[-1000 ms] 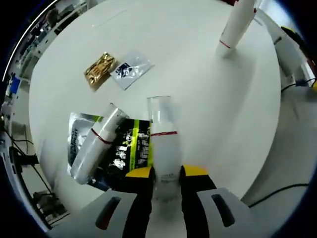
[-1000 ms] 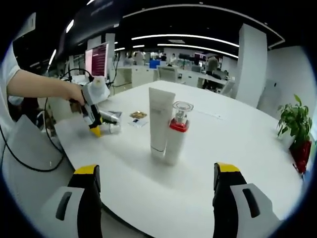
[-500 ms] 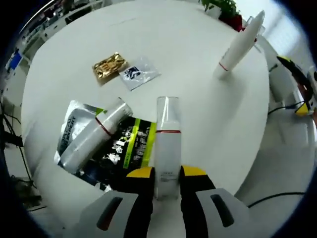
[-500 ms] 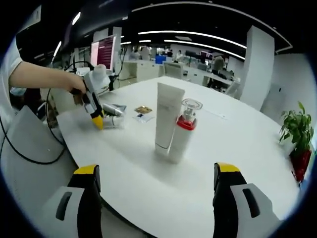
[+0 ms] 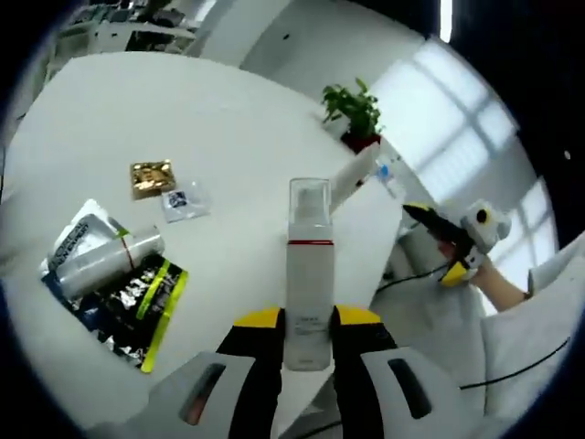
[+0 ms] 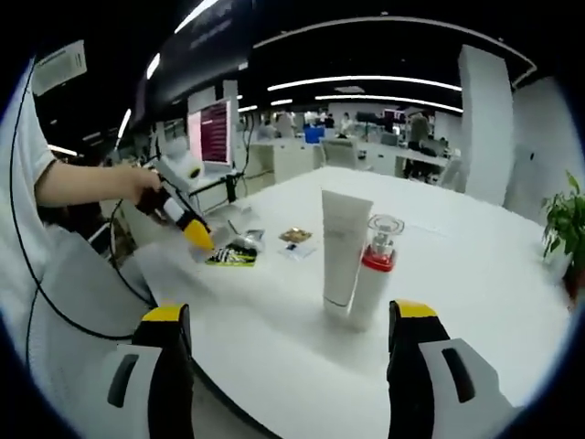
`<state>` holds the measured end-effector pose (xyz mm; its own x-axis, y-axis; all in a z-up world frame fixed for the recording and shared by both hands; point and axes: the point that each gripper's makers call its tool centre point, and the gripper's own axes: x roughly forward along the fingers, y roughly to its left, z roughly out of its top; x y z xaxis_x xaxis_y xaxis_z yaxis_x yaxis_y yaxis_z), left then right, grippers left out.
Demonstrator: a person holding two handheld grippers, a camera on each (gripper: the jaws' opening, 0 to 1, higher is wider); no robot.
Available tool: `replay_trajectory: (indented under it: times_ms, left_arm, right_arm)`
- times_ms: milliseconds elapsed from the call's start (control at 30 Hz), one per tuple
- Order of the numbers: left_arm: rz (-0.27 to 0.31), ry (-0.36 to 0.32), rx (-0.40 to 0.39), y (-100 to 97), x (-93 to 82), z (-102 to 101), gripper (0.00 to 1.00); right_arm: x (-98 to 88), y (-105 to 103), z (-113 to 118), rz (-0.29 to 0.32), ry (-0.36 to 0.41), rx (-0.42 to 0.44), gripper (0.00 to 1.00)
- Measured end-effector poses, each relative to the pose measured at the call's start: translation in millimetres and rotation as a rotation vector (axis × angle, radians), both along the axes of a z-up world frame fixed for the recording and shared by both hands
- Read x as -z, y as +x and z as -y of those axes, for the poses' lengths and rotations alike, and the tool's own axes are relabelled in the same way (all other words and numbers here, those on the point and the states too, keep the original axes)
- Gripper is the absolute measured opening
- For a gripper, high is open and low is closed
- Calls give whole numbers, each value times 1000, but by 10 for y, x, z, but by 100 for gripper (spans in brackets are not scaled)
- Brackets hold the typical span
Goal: Arrange the skincare products in the storage area until every visible bottle or jar stands upright without overlapping.
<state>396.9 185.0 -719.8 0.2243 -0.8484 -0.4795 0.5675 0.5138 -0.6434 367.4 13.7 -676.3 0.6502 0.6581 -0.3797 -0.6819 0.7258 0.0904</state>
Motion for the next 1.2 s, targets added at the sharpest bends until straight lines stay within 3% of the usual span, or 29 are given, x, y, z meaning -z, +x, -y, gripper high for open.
replay_trajectory:
  times_ms: [100,233,333,400,567,667,800,1000,1200]
  left_arm:
    - [6,-109,10,-121,-210,117,23]
    - [17,-241,53,-343,-490,277,23]
    - [35,-328,95,-504,-692,381,23]
    - [39,-381,128,-604,-817,437,23]
    - [22,-538,191,-791,-1137,548,23]
    - [-18,-586,214,-865,-1217,598,23]
    - [-19,-590,234,-912,-1225,656,23]
    - [-53,-601,244,-947,-1222,682,23]
    - [-73,-601,246,-956,-1219,691,23]
  right_arm:
    - [-44,-18,-171,-11,27,-46,81]
    - [-207,-36,-427,-28,137,-104,78]
    - [-462,-90,-652,-48,293,-160,73]
    - [-558,-129,-742,-66,357,-195,68]
    - [-825,-267,-1012,-176,577,-303,53]
    - [-900,-324,-1145,-219,631,-347,47]
    - [-997,-356,-1239,-280,710,-371,40]
    - [-991,-380,-1269,-321,707,-383,23]
    - [-987,-380,-1257,-352,738,-353,21]
